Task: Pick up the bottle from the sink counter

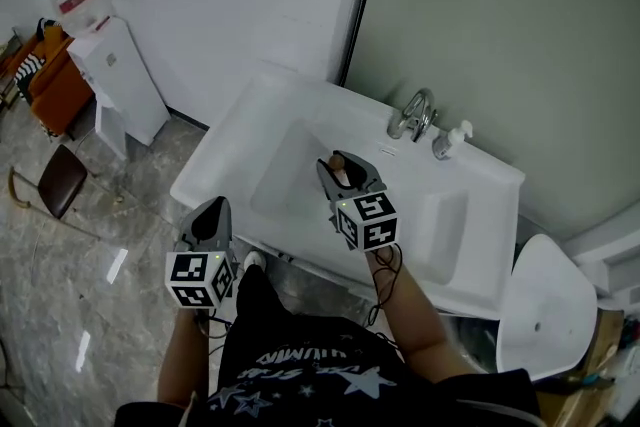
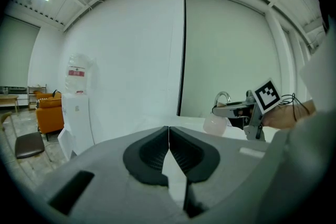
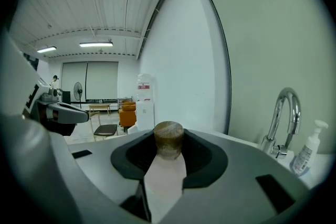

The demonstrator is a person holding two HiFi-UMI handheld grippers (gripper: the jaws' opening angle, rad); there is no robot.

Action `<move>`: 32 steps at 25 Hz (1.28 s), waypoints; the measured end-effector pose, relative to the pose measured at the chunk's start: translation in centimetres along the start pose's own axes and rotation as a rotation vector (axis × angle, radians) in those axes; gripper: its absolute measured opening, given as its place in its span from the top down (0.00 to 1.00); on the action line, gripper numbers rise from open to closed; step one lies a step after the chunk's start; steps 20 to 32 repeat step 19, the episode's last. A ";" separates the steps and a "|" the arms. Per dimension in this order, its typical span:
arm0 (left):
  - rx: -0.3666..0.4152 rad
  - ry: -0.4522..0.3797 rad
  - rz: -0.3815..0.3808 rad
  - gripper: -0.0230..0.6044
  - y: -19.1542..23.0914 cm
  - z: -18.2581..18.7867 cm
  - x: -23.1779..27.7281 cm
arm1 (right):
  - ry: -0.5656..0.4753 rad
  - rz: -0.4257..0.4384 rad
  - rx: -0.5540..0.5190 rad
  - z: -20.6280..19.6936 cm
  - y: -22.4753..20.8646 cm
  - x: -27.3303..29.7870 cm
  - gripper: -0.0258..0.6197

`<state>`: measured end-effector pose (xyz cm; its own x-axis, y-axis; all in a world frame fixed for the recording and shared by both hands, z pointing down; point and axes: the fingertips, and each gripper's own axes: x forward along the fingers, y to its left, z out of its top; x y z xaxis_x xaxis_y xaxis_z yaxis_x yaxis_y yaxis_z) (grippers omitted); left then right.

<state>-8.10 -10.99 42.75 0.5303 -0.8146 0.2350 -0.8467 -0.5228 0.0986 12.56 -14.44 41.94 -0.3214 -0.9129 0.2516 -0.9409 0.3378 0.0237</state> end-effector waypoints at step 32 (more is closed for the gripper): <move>-0.039 0.049 0.103 0.93 -4.8 -5.6 -9.5 | 0.071 0.052 0.015 -6.7 2.6 -7.9 0.75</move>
